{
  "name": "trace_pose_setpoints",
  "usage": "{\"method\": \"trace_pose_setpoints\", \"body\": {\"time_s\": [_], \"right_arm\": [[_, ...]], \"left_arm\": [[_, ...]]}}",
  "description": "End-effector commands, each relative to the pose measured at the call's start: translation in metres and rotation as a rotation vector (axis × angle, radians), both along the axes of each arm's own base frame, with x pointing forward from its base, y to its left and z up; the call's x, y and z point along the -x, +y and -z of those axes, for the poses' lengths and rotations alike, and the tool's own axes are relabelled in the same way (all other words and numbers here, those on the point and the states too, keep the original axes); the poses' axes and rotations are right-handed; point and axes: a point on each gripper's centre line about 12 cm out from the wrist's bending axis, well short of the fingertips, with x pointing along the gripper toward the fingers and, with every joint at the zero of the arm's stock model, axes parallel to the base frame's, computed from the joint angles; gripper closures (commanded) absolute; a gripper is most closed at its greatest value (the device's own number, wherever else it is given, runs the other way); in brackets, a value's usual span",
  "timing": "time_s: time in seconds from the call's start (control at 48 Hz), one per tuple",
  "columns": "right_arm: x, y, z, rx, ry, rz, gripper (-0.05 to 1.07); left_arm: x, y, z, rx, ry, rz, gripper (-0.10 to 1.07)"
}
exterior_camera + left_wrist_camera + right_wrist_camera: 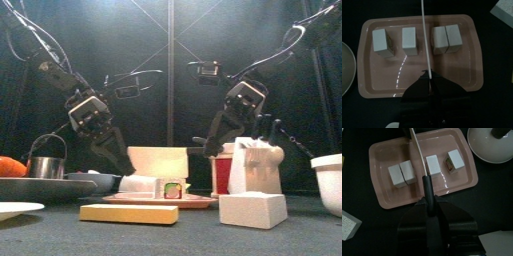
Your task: Cut sushi roll
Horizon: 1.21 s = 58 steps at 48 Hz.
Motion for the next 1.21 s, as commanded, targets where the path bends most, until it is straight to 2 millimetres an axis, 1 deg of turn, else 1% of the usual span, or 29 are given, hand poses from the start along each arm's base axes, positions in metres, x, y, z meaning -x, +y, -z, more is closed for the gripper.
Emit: {"method": "trace_pose_setpoints", "body": {"time_s": [0.0, 0.125, 0.229, 0.354, 0.625, 0.833, 1.021, 1.188], "right_arm": [[0.002, -0.003, -0.018, 0.004, -0.052, 0.013, 0.73], [0.006, 0.006, -0.019, 0.011, -0.041, -0.015, 0.73], [0.009, 0.012, -0.018, 0.016, -0.033, -0.035, 0.73], [0.013, 0.016, -0.013, 0.011, -0.018, -0.042, 0.73], [0.015, 0.016, -0.007, -0.002, -0.003, -0.033, 0.73], [0.016, 0.02, -0.006, -0.049, -0.007, -0.005, 0.73], [0.01, 0.018, -0.013, -0.024, -0.039, -0.024, 0.73], [0.009, 0.017, -0.01, -0.015, -0.033, -0.029, 0.73]], "left_arm": [[-0.002, -0.01, -0.011, -0.005, -0.038, 0.036, 0.59], [-0.002, -0.02, -0.013, -0.017, -0.041, 0.08, 0.59], [-0.001, -0.029, -0.008, -0.025, -0.021, 0.114, 0.59], [0.001, -0.034, -0.002, -0.027, 0.003, 0.13, 0.59], [0.003, -0.035, 0.005, -0.019, 0.032, 0.123, 0.59], [0.004, -0.045, 0.005, 0.022, 0.035, 0.108, 0.59], [0.003, -0.048, 0.006, 0.029, 0.036, 0.107, 0.59], [0.003, -0.047, 0.01, 0.028, 0.043, 0.108, 0.59]]}}
